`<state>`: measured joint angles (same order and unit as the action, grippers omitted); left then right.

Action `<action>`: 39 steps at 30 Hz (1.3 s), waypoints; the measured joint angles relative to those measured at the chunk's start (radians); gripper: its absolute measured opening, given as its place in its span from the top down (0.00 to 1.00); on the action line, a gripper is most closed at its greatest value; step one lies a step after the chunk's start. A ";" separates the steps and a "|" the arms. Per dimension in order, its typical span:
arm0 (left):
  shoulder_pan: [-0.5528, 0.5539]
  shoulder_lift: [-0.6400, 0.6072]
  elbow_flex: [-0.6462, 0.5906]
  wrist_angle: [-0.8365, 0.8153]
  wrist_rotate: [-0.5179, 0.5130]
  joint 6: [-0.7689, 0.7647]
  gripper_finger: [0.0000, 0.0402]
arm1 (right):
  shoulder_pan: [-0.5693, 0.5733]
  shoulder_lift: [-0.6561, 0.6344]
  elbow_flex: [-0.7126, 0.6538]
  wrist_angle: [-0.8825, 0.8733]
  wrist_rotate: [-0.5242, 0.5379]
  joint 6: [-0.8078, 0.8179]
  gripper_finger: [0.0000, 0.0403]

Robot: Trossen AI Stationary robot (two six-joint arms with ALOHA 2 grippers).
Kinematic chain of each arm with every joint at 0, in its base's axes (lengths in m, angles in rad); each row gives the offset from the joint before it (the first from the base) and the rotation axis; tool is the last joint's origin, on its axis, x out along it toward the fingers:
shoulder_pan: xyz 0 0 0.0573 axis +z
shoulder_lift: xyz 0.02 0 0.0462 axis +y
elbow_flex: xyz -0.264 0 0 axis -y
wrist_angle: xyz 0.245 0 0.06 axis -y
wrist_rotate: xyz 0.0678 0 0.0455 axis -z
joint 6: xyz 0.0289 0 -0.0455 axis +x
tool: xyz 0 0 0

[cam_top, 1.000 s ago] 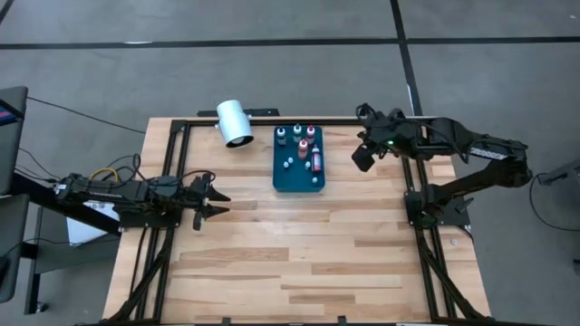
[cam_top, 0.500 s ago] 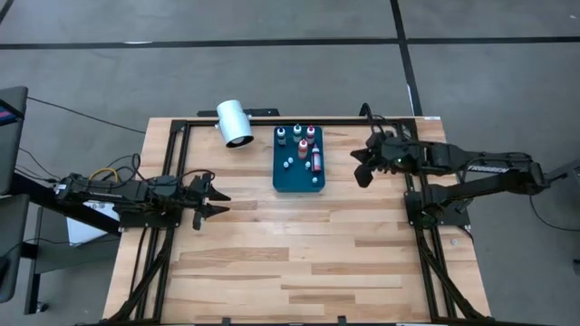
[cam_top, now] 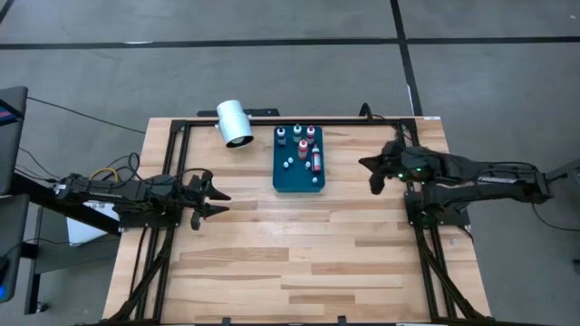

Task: Pick & Place food coloring
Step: Return to Home Position

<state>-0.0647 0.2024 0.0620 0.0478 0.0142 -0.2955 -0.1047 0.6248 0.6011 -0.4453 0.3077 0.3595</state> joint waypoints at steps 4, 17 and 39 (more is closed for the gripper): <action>0.000 0.000 0.000 0.018 0.007 0.004 0.58 | 0.000 -0.148 -0.059 0.028 -0.018 0.010 1.00; 0.000 0.000 0.000 0.027 0.008 0.012 0.58 | 0.000 -0.491 -0.176 0.037 -0.040 0.025 1.00; 0.000 -0.001 0.000 0.064 0.005 0.050 0.58 | 0.000 -0.574 -0.374 0.224 -0.227 -0.080 1.00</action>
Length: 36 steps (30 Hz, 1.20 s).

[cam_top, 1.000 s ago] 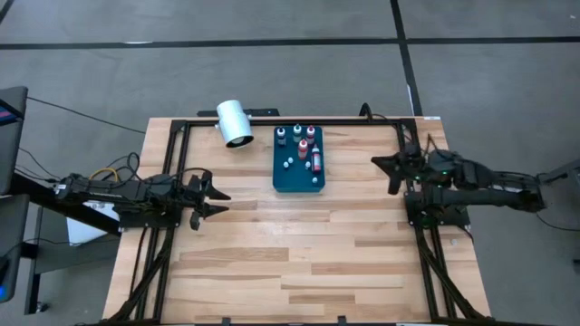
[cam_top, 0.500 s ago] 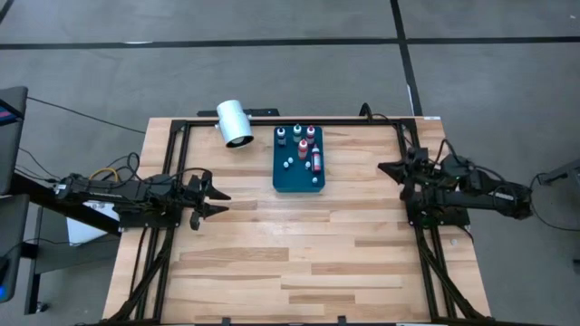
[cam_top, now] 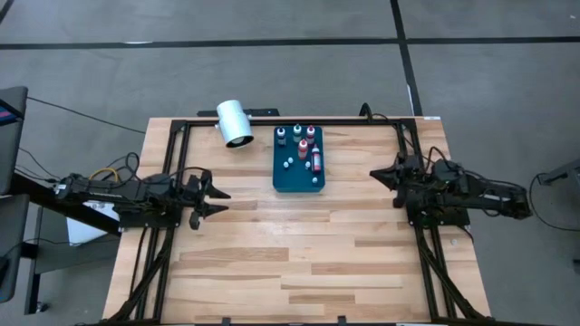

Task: Pick & Place food coloring
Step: Return to Home Position

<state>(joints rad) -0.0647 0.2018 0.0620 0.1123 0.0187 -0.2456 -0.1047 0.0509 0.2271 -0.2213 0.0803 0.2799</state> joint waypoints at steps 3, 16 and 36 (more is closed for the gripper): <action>0.000 0.000 0.000 0.022 -0.007 0.032 0.58 | 0.000 0.000 -0.047 0.038 -0.001 0.001 1.00; 0.000 -0.022 0.001 0.026 -0.008 0.143 0.58 | 0.000 0.000 -0.087 0.061 -0.006 -0.023 1.00; 0.000 -0.021 0.000 0.132 0.062 0.232 0.58 | 0.000 0.000 -0.086 0.094 -0.003 -0.097 1.00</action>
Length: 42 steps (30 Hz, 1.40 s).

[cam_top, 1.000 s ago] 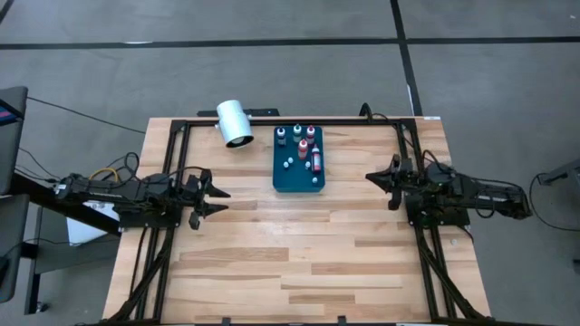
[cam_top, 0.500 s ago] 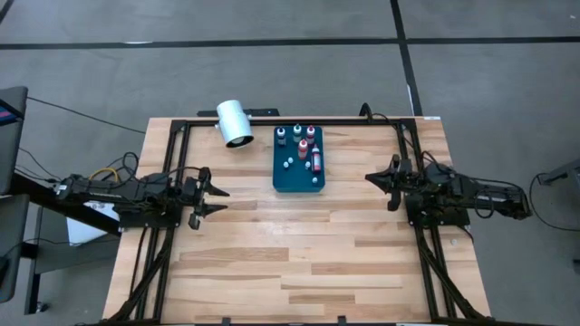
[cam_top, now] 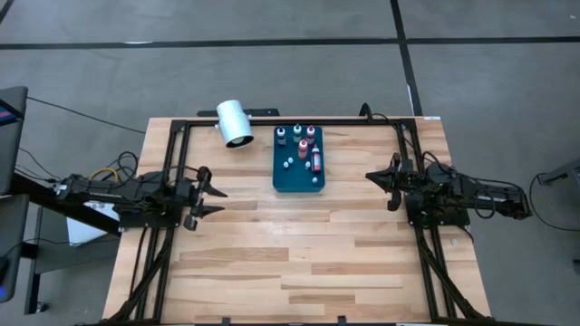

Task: Pick & Place food coloring
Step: Return to Home Position

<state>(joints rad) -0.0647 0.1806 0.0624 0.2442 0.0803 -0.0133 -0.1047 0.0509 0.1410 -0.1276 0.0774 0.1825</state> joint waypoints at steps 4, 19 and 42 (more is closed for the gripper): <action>0.000 0.000 0.000 -0.016 0.002 -0.032 0.58 | 0.000 0.000 0.000 0.000 0.000 0.000 1.00; 0.000 0.000 0.000 -0.046 0.001 -0.036 0.58 | 0.000 0.000 0.001 -0.003 0.001 0.001 1.00; 0.000 0.000 0.000 -0.303 -0.002 -0.036 0.58 | 0.000 0.000 0.001 -0.006 0.001 0.001 1.00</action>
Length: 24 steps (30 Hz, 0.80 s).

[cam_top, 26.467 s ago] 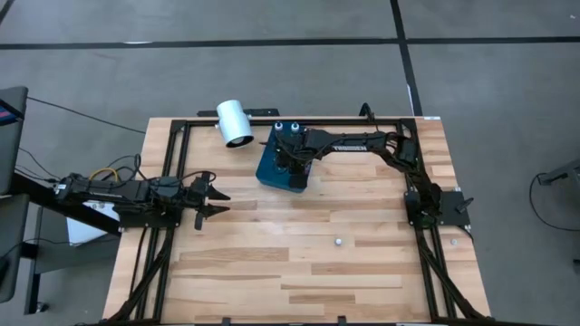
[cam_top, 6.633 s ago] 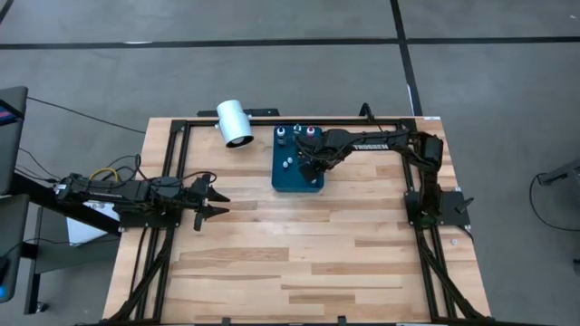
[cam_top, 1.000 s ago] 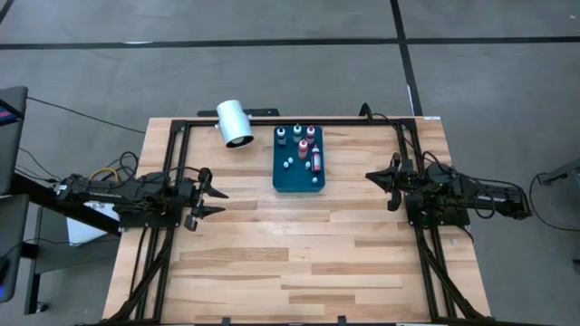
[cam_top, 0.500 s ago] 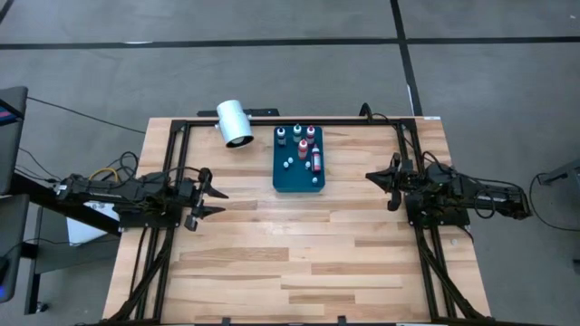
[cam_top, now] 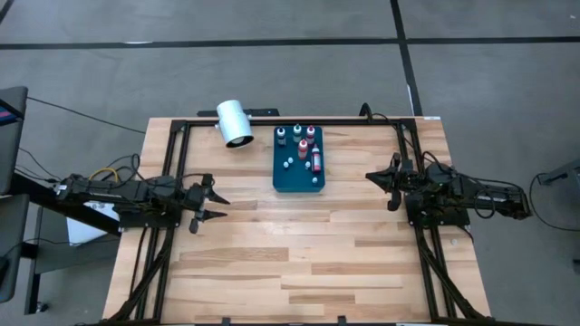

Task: Pick & Place food coloring
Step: Return to Home Position

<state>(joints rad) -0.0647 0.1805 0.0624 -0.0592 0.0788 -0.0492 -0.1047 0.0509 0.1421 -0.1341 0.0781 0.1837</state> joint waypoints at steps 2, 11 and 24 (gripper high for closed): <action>0.000 0.001 0.001 -0.050 -0.002 0.000 0.58 | 0.000 0.000 0.000 0.000 0.000 0.000 1.00; 0.000 0.016 0.009 -0.084 -0.055 0.001 0.58 | 0.000 0.000 0.000 0.000 0.000 0.000 1.00; 0.000 0.015 0.009 -0.087 -0.061 0.001 0.58 | 0.000 0.000 0.000 0.000 0.000 0.000 1.00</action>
<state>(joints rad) -0.0650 0.1959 0.0715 -0.1467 0.0177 -0.0486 -0.1047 0.0509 0.1421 -0.1345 0.0784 0.1837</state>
